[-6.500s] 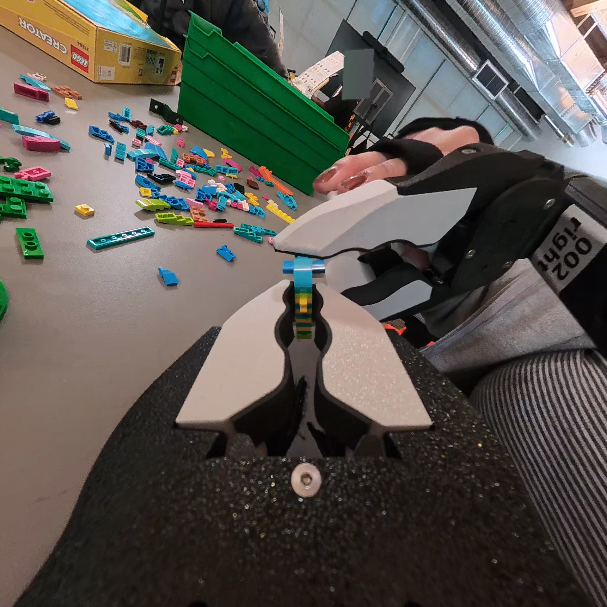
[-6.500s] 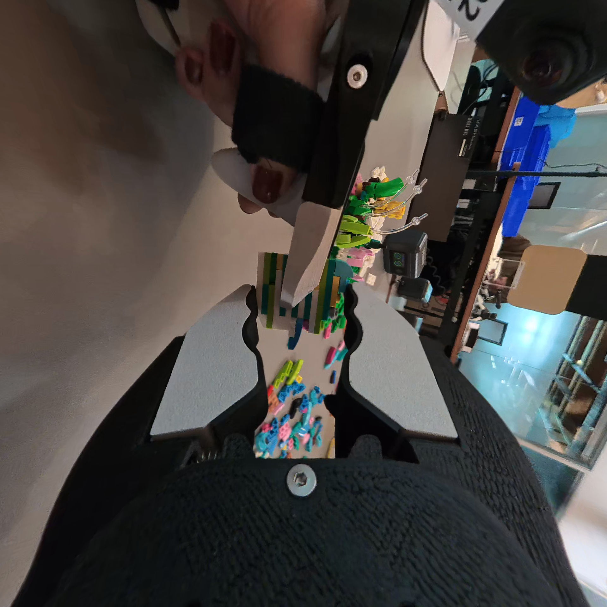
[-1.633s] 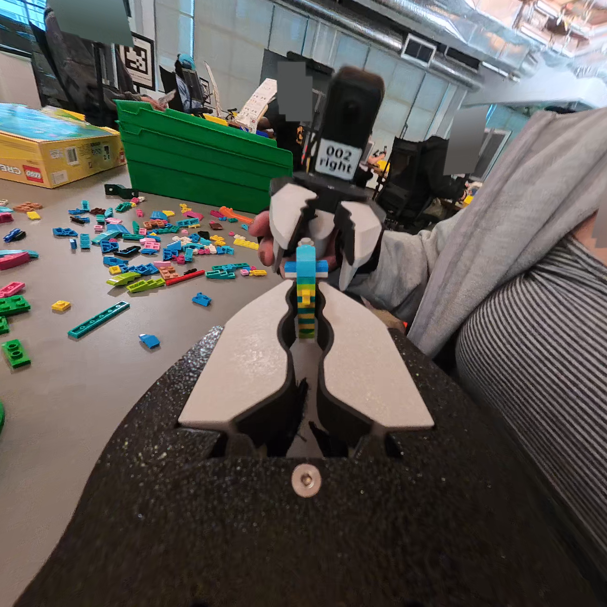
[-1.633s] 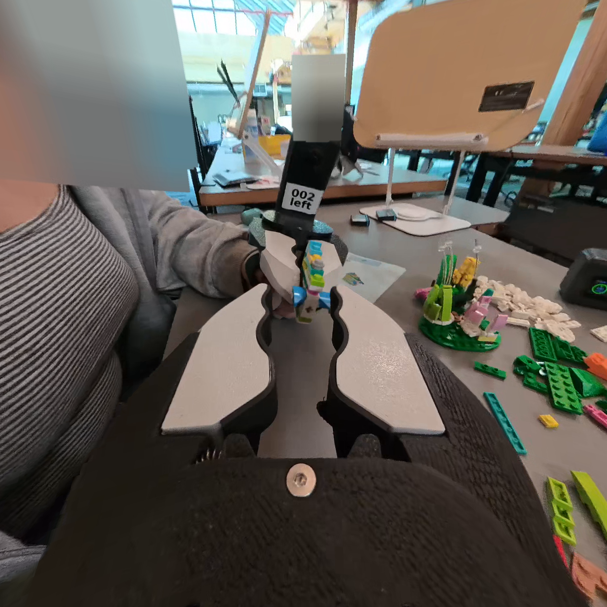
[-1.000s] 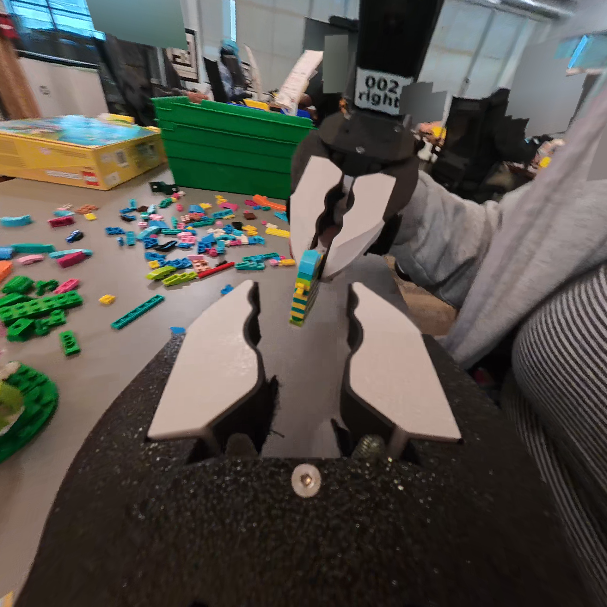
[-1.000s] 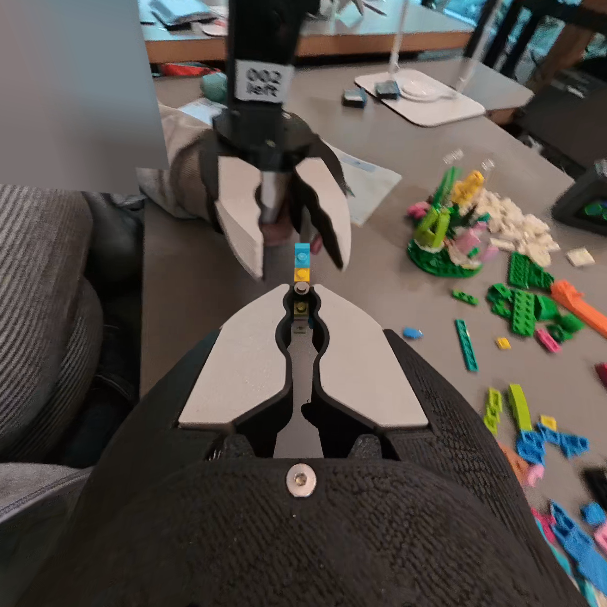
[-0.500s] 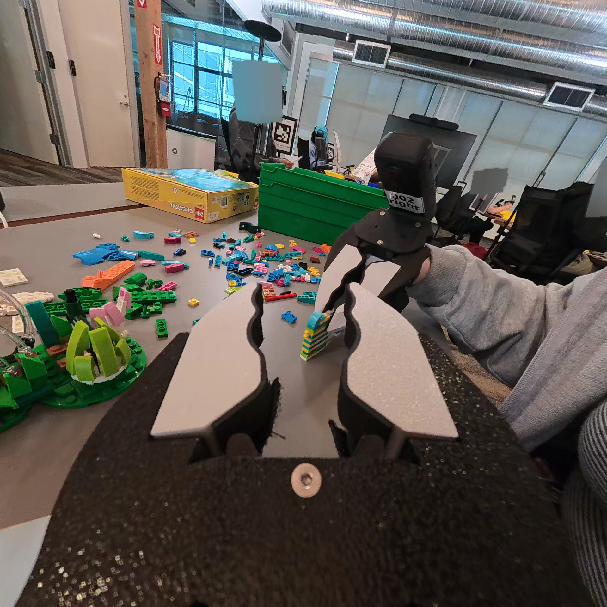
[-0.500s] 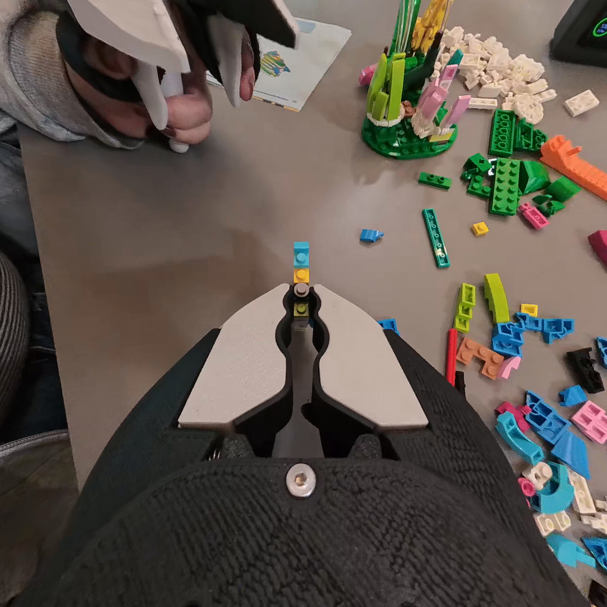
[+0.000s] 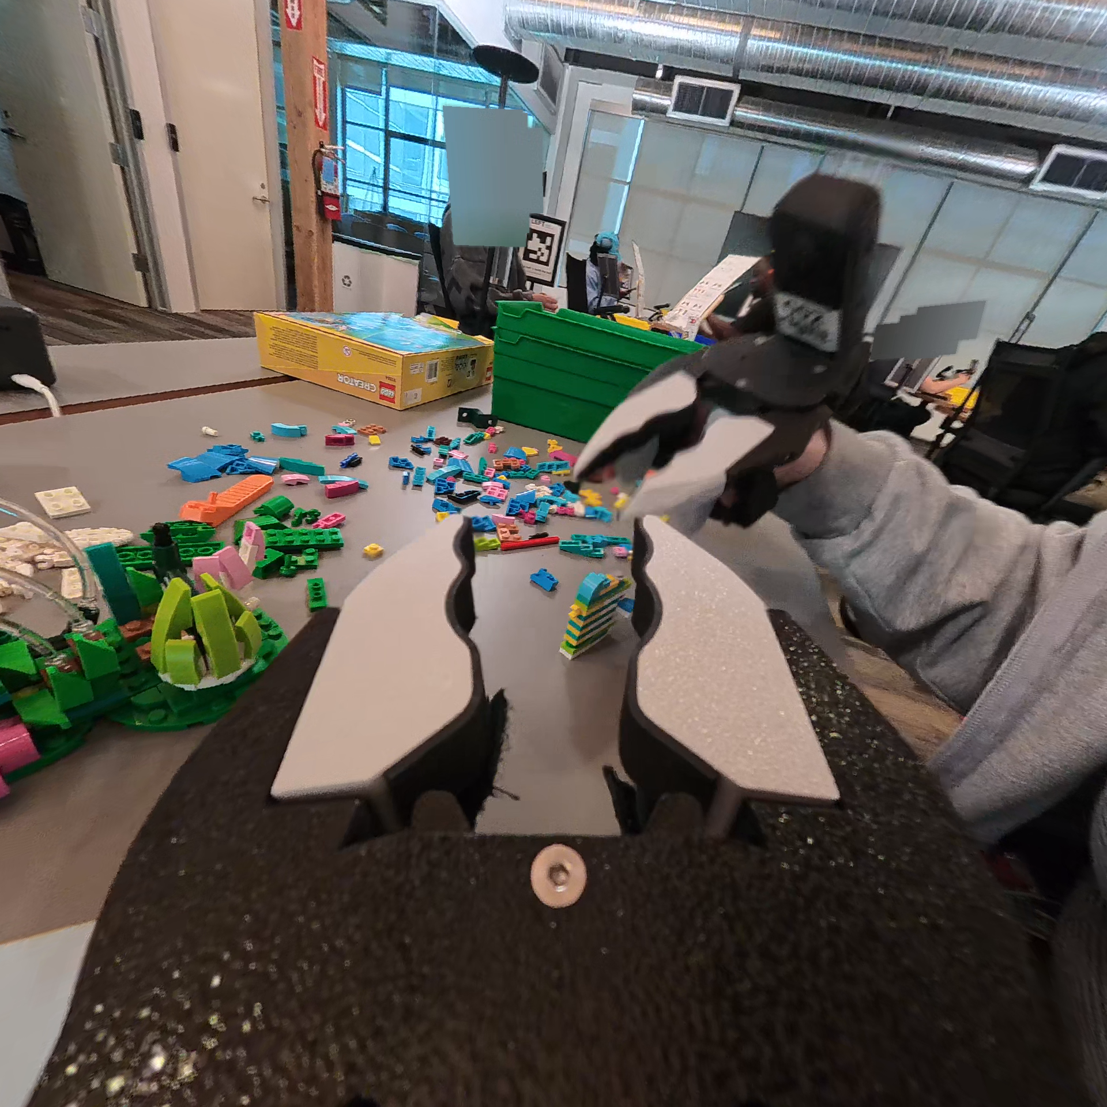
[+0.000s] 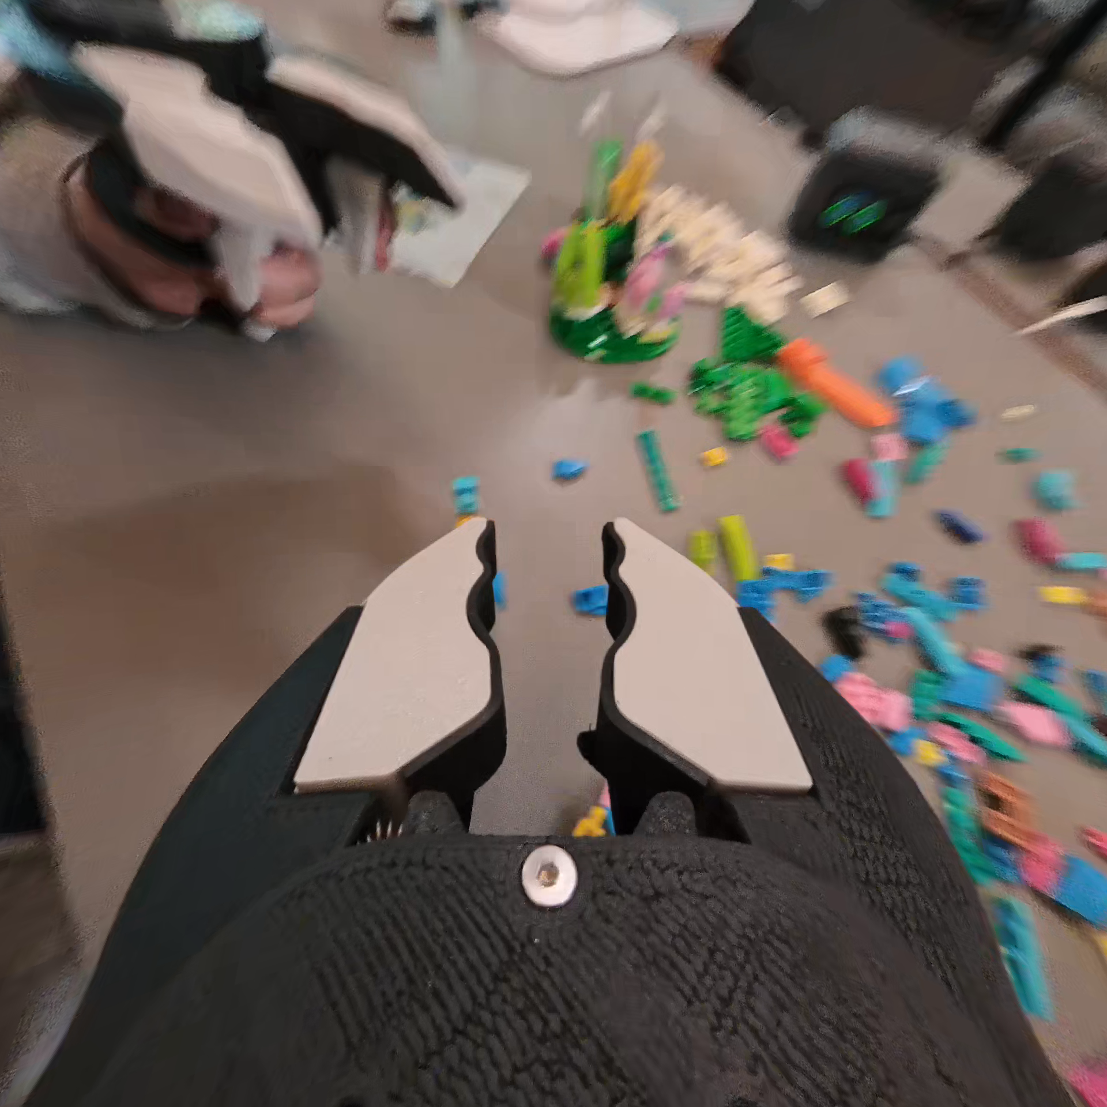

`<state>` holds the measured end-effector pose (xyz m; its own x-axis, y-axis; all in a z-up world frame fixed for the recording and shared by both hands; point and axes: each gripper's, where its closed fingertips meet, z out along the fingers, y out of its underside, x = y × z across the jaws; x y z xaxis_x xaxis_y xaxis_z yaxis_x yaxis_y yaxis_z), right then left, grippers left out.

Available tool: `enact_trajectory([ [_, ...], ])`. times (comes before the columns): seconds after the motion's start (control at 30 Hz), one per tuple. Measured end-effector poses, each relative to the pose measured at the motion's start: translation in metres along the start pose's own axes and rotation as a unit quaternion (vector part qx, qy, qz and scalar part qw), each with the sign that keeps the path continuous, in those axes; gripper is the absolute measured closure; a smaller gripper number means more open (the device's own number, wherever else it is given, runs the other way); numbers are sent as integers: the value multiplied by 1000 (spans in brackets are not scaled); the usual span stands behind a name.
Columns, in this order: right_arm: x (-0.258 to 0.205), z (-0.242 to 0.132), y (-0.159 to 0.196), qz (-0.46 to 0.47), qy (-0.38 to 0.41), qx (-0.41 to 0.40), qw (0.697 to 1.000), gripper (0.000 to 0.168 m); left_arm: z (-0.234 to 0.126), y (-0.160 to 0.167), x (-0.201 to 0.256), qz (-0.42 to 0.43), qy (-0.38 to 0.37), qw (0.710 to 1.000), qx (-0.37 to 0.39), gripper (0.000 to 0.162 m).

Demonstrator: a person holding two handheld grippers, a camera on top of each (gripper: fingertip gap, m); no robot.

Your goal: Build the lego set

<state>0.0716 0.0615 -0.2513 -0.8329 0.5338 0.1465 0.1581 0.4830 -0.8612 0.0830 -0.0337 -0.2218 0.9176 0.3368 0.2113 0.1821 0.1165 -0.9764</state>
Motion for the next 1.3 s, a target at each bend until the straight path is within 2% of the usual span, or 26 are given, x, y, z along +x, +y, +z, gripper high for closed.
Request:
enact_trajectory([
  [0.1, 37, -25, -31, 6, 130, 82, 988, 135, -3, -3, -3, 50, -37, 998, 6, 114],
  [0.17, 34, -31, -49, 6, 158, 113, 981, 135, -7, -13, -4, 82, -58, 995, 26, 116],
  [0.3, -7, -7, -81, -39, 140, 116, 982, 135, -28, -50, -12, 155, -106, 980, 69, 121],
  [0.37, -36, 16, -99, -60, 109, 131, 984, 135, -47, -70, -27, 199, -156, 966, 58, 125],
  [0.43, -66, 39, -116, -60, 69, 158, 983, 135, -69, -76, -46, 205, -198, 958, 16, 129],
  [0.5, -94, 60, -128, -61, 41, 188, 979, 136, -90, -58, -63, 186, -222, 954, -76, 126],
  [0.57, -107, 77, -132, -81, 53, 217, 971, 137, -109, -26, -70, 160, -215, 947, -177, 124],
  [0.63, -112, 92, -130, -104, 76, 234, 964, 139, -128, 9, -73, 139, -213, 927, -274, 123],
  [0.73, -121, 106, -123, -112, 71, 246, 960, 141, -151, 37, -71, 143, -221, 898, -352, 120],
  [0.83, -127, 103, -122, -125, 70, 256, 956, 142, -172, 45, -66, 153, -233, 882, -380, 106],
  [0.93, -133, 104, -114, -126, 54, 249, 959, 143, -196, 47, -66, 172, -257, 862, -401, 103],
  [1.03, -141, 108, -109, -136, 39, 237, 961, 144, -208, 44, -62, 175, -274, 864, -384, 100],
  [1.13, -151, 113, -106, -165, 35, 223, 960, 144, -215, 49, -61, 165, -284, 868, -372, 104],
  [1.3, -156, 116, -102, -210, 50, 208, 954, 146, -220, 56, -64, 174, -299, 858, -379, 109],
])
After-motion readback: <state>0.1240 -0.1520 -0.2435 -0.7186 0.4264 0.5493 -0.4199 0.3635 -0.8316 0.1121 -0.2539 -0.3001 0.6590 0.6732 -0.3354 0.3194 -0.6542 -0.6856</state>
